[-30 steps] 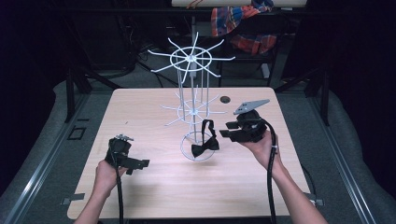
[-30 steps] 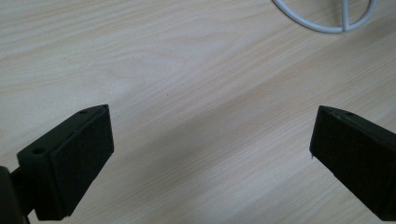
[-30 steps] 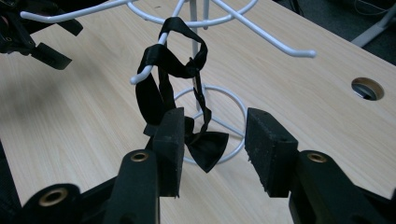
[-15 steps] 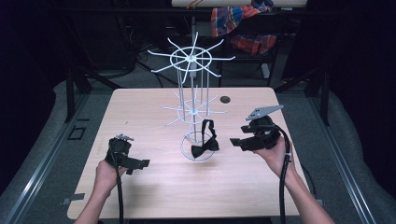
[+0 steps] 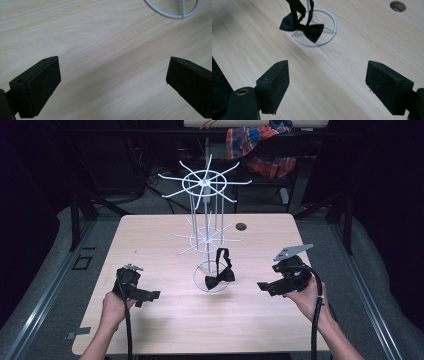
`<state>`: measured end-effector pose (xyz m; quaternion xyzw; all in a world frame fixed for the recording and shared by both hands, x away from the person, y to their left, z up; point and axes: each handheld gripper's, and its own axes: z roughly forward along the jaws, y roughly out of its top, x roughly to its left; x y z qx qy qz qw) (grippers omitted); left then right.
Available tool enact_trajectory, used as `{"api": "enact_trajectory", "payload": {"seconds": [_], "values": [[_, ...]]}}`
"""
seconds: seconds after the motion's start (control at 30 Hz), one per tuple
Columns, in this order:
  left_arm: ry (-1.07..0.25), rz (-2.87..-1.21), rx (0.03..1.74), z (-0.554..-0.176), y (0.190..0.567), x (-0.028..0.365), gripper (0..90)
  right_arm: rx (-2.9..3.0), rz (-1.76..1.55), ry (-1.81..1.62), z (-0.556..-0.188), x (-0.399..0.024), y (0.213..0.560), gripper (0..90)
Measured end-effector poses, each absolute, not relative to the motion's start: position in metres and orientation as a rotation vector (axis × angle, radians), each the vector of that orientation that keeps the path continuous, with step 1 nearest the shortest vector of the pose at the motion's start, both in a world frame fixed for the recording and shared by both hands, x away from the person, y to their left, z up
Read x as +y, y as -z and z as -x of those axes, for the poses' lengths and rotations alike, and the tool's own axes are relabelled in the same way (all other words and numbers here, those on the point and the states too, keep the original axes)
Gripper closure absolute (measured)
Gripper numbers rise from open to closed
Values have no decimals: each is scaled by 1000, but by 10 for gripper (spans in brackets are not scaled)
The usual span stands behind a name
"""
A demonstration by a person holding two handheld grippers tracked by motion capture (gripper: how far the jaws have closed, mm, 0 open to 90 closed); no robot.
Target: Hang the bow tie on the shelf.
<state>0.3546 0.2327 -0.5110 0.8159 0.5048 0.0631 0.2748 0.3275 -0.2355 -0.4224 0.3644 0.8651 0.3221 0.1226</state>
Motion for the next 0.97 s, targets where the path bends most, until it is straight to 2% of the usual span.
{"api": "enact_trajectory", "payload": {"seconds": [0.53, 0.63, 0.67, 0.97], "values": [[-162, -2196, 1356, -355, 512, 231, 0, 2606, -1145, -787, -308, -257, 468, 137], [-162, -2198, 1356, -355, 512, 231, 0, 2613, -1178, -761, -306, -261, 478, 104], [-163, -2204, 1348, -356, 512, 231, 0, 2642, -1215, -737, -305, -263, 487, 58], [-163, -2209, 1345, -356, 513, 230, 0, 2670, -1225, -659, -304, -264, 501, 8]]}}
